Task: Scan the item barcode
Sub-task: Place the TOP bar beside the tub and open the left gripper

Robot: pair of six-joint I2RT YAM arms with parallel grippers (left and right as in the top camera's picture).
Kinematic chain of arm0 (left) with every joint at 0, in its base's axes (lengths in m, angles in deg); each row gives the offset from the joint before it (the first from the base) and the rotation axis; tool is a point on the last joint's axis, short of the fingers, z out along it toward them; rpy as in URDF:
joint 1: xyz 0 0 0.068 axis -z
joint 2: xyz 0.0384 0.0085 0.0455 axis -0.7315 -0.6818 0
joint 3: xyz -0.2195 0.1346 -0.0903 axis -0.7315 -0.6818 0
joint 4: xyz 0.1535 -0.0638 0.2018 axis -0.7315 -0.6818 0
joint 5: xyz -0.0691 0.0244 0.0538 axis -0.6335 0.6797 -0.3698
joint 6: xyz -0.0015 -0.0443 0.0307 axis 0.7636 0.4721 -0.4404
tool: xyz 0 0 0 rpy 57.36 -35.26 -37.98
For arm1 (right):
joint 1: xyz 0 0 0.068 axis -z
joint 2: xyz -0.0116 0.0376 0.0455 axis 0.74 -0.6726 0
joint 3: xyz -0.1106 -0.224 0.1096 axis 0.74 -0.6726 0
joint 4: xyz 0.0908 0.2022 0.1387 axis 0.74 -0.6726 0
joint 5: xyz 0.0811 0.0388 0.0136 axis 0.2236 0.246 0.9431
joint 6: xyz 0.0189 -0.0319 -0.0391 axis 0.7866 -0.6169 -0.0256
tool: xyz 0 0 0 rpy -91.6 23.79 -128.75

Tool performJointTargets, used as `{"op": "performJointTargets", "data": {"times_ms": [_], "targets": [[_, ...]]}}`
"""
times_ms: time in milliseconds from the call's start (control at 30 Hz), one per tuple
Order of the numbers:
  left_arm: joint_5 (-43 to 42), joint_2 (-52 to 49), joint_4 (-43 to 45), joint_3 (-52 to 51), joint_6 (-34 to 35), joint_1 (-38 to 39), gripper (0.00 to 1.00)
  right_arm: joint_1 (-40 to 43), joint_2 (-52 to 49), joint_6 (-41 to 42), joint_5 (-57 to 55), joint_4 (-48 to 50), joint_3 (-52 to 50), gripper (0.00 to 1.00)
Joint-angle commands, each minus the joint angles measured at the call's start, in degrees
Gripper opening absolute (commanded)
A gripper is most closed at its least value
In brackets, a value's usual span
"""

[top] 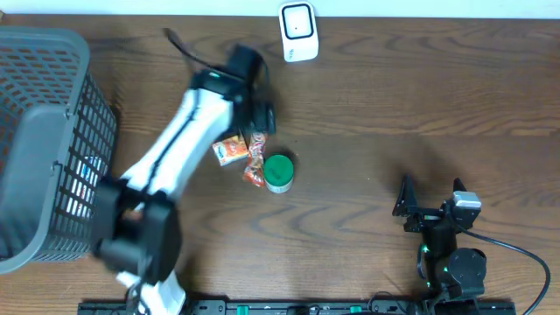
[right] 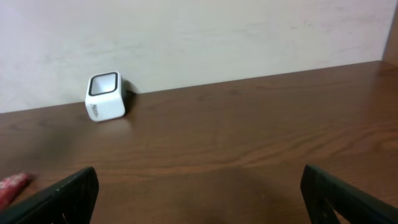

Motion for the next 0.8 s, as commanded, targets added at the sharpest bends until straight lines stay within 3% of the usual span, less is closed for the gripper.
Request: {"op": "performJointTargets", "data": {"times_ms": [0,200,400,633,767], "targets": [[2.2,13.0,0.0,8.0,-0.5,-7.1,0.87,0.0,0.4,-0.6,-0.3,-0.1,-0.1,0.99],[6.2,26.4,0.4,15.2,0.2,-23.6,0.87,0.0,0.4,-0.6,-0.3,-0.2,-0.1,0.99],[9.3,29.7,-10.2,15.0,13.7,-45.0,0.88,0.0,0.4,-0.6,-0.3,-0.2,-0.1,0.99],[9.5,22.8,-17.7,11.9,15.9,-54.7,0.87,0.0,0.4,-0.6,-0.3,-0.2,-0.1,0.99],[9.5,16.3,-19.6,11.8,12.2,-56.3,0.87,0.0,0.4,-0.6,-0.3,-0.2,-0.1,0.99]]}}
